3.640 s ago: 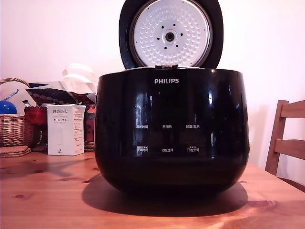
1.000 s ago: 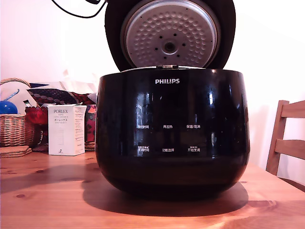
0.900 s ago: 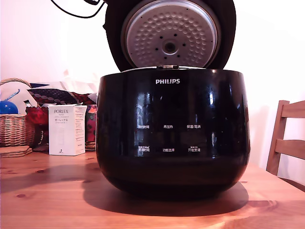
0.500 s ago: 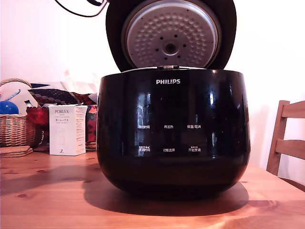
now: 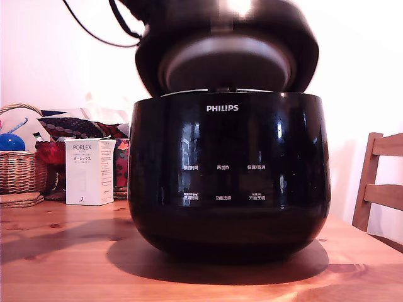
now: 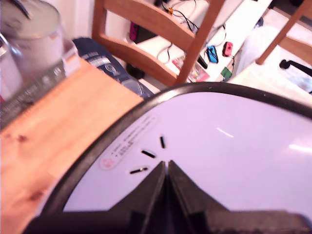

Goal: Close the rice cooker by pressing the lid down with medium force

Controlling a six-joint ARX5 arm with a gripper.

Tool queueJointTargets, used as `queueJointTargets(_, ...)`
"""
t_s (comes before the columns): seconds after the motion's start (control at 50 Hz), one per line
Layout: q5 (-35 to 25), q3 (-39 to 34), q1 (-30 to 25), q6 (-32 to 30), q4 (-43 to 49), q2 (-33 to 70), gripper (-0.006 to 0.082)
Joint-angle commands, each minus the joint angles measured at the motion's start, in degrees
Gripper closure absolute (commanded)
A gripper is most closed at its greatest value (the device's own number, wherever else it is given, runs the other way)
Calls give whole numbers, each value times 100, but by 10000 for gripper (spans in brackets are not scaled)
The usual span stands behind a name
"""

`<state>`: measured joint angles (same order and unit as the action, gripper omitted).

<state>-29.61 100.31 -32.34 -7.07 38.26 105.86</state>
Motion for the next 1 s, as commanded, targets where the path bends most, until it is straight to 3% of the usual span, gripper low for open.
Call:
queueJointTargets(0.0,17,-498,-85,-48,63,-9,790)
queueJointTargets(0.98,96,-3915,-85,485,-2422,-2155,790)
